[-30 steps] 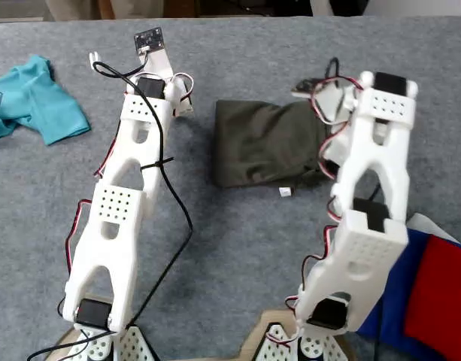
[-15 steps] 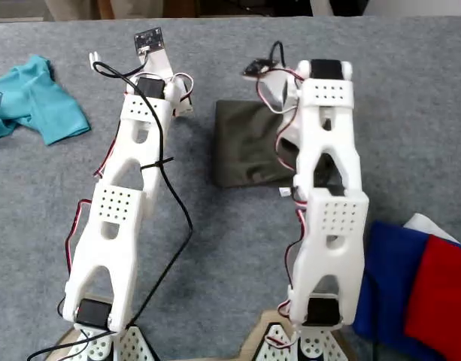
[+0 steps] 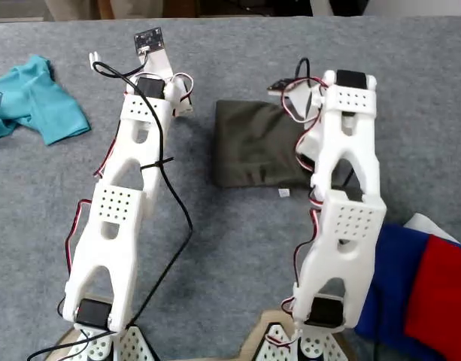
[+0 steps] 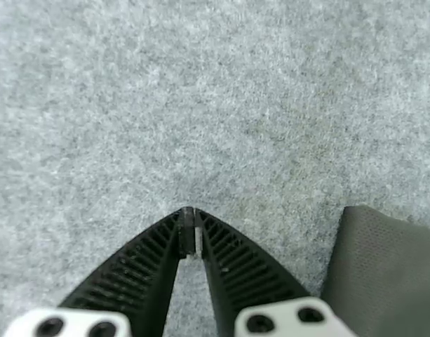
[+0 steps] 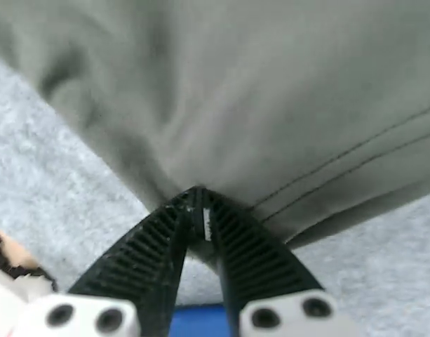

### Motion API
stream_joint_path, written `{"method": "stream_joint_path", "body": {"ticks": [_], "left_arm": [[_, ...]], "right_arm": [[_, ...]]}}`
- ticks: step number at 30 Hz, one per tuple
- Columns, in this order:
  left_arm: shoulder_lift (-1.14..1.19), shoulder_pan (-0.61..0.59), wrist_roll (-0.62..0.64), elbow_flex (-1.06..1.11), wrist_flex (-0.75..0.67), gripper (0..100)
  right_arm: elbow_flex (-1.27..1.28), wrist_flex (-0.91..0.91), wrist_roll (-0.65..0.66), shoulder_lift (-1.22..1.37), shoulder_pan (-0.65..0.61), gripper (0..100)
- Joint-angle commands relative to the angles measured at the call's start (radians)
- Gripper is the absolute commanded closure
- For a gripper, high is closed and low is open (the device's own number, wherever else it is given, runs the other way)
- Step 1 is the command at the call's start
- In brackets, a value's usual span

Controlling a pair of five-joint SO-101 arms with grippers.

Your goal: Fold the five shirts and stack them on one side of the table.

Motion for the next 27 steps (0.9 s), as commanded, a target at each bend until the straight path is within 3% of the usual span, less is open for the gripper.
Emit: {"method": "stream_joint_path", "body": {"ticks": [1,9,14,21,27], "left_arm": [[-0.016,0.002,-0.006,-0.049,0.003,98],[-0.018,0.009,-0.006,-0.049,0.003,98],[-0.047,0.077,-0.006,-0.133,0.086,98],[-0.058,0.218,-0.002,-0.318,0.242,98],[-0.007,0.279,0.061,-0.215,0.146,98]], "right_arm": [[0.044,-0.020,-0.003,-0.096,0.050,99.3],[0.091,-0.278,0.017,-0.047,0.074,99.3],[-0.174,-0.216,-0.068,-0.090,0.012,99.2],[-0.495,-0.091,-0.130,-0.064,0.019,99.0],[-0.504,-0.215,-0.143,0.124,0.024,99.0]]}}
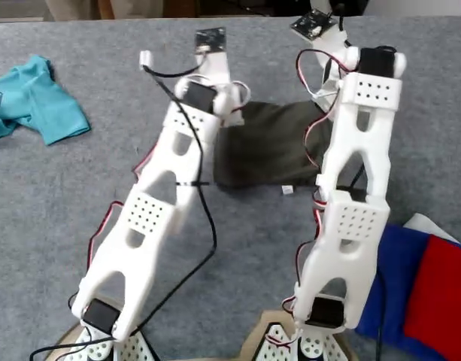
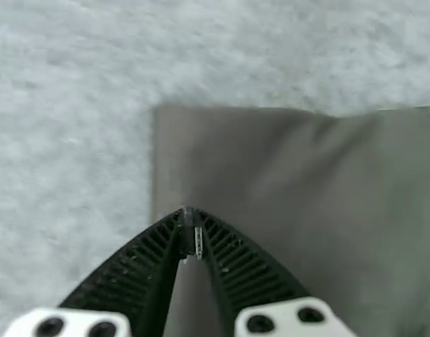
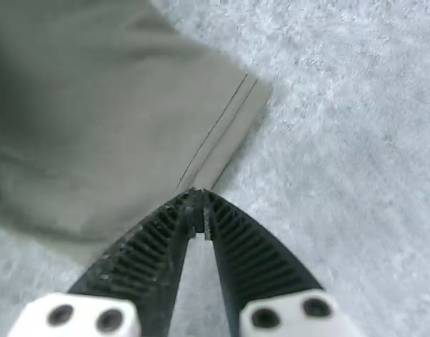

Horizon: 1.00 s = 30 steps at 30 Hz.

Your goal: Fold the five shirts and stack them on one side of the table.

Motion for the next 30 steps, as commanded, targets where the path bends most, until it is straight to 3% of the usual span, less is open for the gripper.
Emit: {"method": "stream_joint_path", "body": {"ticks": [1,9,19,24,30], "left_arm": [[0.004,0.014,0.038,0.043,-0.091,98],[0.076,-0.031,0.035,0.084,-0.239,98],[0.077,-0.049,0.037,0.071,-0.239,98],[0.077,-0.051,0.038,-0.107,-0.117,97],[-0.005,-0.084,0.077,-0.100,-0.028,82]], "right_arm": [[-0.045,-0.080,-0.011,0.094,0.001,99.0],[-0.047,-0.172,-0.005,0.277,0.076,99.0],[-0.206,-0.089,-0.005,0.239,0.042,99.0],[-0.392,0.063,-0.011,0.217,-0.010,97.5],[-0.450,0.175,-0.155,0.196,0.018,82.5]]}}
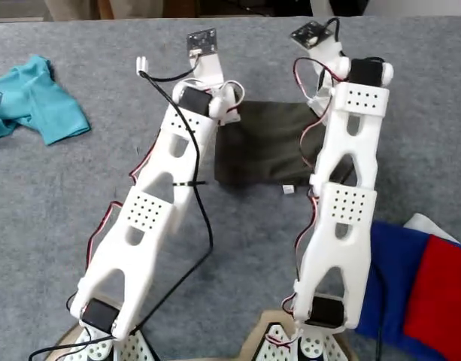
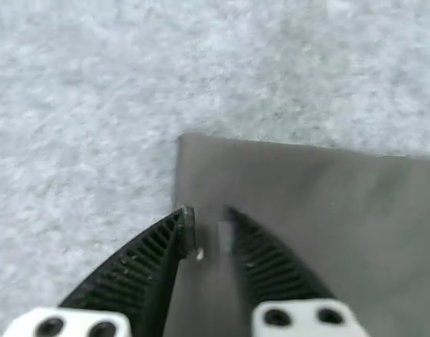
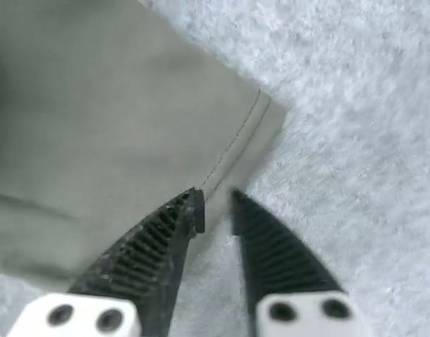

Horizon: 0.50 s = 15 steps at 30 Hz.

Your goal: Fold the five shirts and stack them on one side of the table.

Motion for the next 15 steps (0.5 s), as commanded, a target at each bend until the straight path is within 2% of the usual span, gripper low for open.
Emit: {"method": "stream_joint_path", "body": {"ticks": [1,10,15], "left_arm": [[-0.093,-0.029,0.049,-0.044,0.058,81],[-0.091,-0.012,0.055,-0.040,0.173,75],[-0.091,-0.011,0.057,-0.028,0.126,75]], "right_arm": [[-0.008,0.029,-0.100,-0.096,0.019,81.3],[0.645,-0.020,-0.238,-0.390,0.044,80.4],[0.769,-0.098,-0.304,-0.421,0.039,80.3]]}}
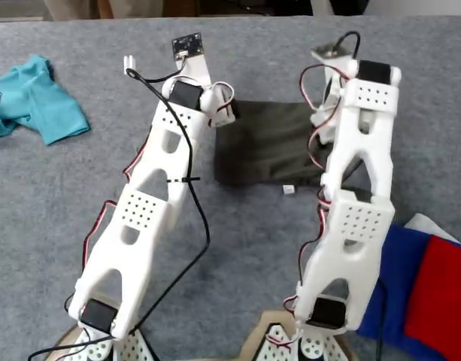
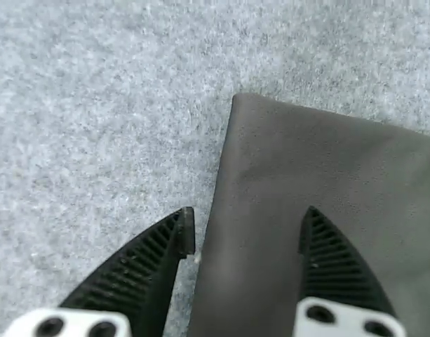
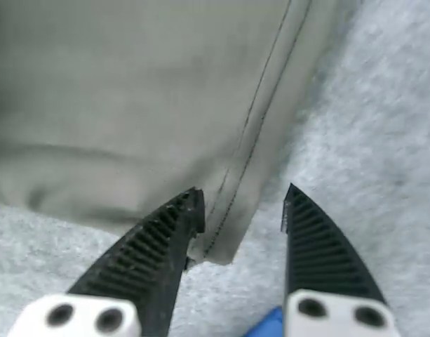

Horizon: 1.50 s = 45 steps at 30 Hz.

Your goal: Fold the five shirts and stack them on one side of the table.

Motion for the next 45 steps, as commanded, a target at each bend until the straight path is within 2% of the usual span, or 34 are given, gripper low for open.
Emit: {"method": "stream_joint_path", "body": {"ticks": [1,7,12,17,22,26,30,32,38,45], "left_arm": [[-0.062,0.011,0.012,-0.006,-0.052,75],[-0.064,0.008,0.077,0.147,-0.190,75],[-0.064,0.026,0.075,0.184,-0.219,75],[-0.064,0.034,0.075,0.184,-0.229,75],[-0.041,0.034,0.078,0.204,-0.267,76],[0.001,0.023,0.176,0.232,-0.348,79],[0.008,0.005,0.221,0.224,-0.356,80],[0.010,0.006,0.232,0.224,-0.356,80],[0.016,0.011,0.226,0.229,-0.391,87],[0.016,0.011,0.226,0.233,-0.402,89]], "right_arm": [[0.059,-0.025,-0.052,-0.091,0.012,80.3],[0.120,-0.029,-0.095,-0.093,0.059,80.3],[0.130,-0.025,-0.100,-0.091,0.073,80.3],[0.173,-0.058,-0.160,-0.082,0.045,79.2],[0.231,-0.127,-0.184,-0.039,0.022,68.4],[0.234,-0.133,-0.190,-0.027,-0.010,68.0],[0.236,-0.140,-0.206,-0.021,-0.051,68.2],[0.252,-0.157,-0.215,-0.019,-0.061,71.8],[0.352,-0.219,-0.241,-0.019,-0.059,93.1],[0.369,-0.229,-0.256,-0.022,-0.059,99.8]]}}
